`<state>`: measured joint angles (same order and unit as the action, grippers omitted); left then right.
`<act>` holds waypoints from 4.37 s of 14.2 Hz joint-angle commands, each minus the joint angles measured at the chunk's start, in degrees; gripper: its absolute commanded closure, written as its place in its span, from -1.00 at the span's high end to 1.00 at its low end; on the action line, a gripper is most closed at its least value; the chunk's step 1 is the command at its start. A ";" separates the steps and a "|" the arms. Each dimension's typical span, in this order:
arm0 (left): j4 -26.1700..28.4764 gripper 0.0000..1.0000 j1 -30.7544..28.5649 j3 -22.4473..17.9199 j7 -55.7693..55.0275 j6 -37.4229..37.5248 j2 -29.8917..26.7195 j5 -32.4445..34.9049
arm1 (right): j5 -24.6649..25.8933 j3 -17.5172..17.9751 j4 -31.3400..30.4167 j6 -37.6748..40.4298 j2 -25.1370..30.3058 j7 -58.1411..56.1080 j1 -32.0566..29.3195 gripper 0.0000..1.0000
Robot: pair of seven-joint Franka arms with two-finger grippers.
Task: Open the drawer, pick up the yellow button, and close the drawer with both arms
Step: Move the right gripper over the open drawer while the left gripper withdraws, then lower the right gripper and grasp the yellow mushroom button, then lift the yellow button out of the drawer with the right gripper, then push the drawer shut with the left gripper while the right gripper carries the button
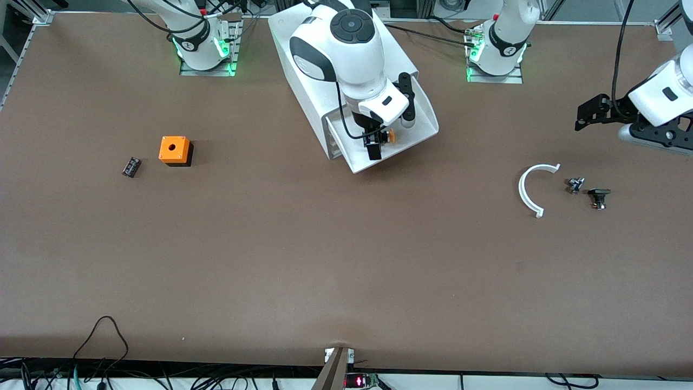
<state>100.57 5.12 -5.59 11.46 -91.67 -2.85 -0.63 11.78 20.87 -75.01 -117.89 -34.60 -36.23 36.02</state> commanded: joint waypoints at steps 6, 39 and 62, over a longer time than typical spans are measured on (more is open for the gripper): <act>-2.49 1.00 -0.63 0.06 -1.00 0.00 1.18 0.72 | 0.18 -0.30 -0.04 7.68 0.41 -2.70 1.33 1.00; -2.67 1.00 2.43 2.34 -9.30 -1.04 3.11 -0.16 | 0.27 -12.51 -3.63 3.64 10.16 23.45 -4.38 -0.27; 27.92 1.00 8.68 33.45 -65.25 -43.07 8.39 -8.58 | -8.35 -22.54 -38.44 -23.33 7.71 32.73 -29.42 -0.24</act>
<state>126.09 13.56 25.57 -53.07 -134.42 6.82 -5.53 3.63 -2.52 -110.11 -136.08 -27.29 0.87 8.74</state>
